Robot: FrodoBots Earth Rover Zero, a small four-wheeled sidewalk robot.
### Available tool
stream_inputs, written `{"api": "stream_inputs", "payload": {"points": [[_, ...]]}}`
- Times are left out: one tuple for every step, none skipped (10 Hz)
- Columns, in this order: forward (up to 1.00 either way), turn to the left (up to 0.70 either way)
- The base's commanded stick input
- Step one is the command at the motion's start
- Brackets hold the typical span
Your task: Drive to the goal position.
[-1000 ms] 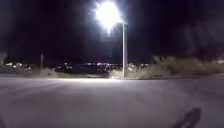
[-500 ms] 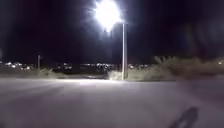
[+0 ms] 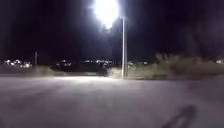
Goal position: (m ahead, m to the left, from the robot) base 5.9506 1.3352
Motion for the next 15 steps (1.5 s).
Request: {"api": "stream_inputs", "payload": {"points": [[0.70, 0.00], [0.70, 0.00], [0.70, 0.10], [0.70, 0.26], [0.70, 0.08], [0.70, 0.00], [0.70, 0.00], [0.70, 0.00], [0.70, 0.27], [0.70, 0.27], [0.70, 0.27], [0.70, 0.19], [0.70, 0.01], [0.70, 0.00], [0.70, 0.00]]}}
